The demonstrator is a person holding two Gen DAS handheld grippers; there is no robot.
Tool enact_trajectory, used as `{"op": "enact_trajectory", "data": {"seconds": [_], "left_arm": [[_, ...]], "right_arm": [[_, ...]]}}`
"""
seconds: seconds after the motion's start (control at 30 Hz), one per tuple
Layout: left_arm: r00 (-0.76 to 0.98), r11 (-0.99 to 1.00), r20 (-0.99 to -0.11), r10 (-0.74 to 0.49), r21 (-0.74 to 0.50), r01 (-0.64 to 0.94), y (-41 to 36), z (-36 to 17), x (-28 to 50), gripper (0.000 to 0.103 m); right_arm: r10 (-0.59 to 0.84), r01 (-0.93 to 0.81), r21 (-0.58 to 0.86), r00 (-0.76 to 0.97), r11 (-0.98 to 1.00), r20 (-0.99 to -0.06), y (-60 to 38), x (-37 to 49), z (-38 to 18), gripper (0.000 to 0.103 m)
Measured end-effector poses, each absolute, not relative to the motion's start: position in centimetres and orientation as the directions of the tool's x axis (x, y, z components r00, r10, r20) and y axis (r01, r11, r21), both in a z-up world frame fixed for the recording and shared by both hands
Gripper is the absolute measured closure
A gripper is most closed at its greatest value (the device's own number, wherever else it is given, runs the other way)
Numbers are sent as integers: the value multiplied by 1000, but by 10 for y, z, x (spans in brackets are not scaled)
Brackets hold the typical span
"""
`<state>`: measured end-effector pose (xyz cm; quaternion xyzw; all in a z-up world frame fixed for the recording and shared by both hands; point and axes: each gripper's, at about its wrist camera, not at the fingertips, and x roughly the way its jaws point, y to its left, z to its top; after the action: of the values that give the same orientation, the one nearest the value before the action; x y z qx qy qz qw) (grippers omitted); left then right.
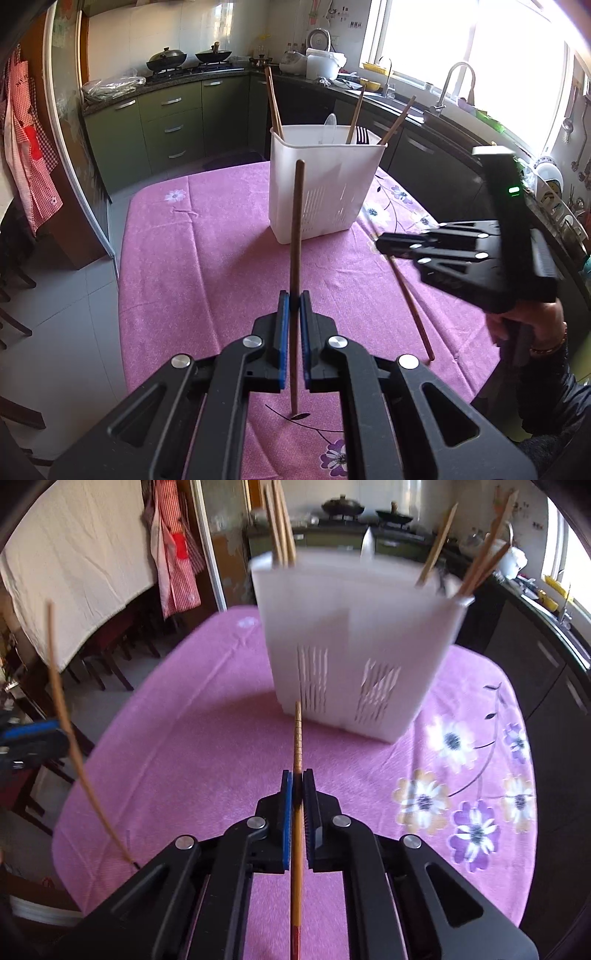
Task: Organize utensils
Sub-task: 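Lift both held chopsticks up toward the white holder with both tools, then lower both chopsticks into the holder and open both tools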
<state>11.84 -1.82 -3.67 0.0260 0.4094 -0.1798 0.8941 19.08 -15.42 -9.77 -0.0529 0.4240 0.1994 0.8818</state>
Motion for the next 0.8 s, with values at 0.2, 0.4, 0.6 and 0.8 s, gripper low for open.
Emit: {"op": "enact_trajectory", "data": {"seconds": [0.2,0.4,0.6,0.8], "left_arm": [[608,927,-728,-316,-99,363,-21,-27,113,97],[588,912,-729,-349,-118,394,-29,-20,113,97],[569,892,-729,-379,-125,434,-43,-3,120,97],[576,879,-713,-400,-121,460,-55,25,132,97]], "right_arm": [[344,-394,98,624,914,-702,-188,158,-65,97],[372,-401,116,649,909,-664,-202,140,-49,97],[396,-411,127,679,903,-618,-203,131,-27,97],[424,-423,139,711,895,-561,-204,137,6,97]]}}
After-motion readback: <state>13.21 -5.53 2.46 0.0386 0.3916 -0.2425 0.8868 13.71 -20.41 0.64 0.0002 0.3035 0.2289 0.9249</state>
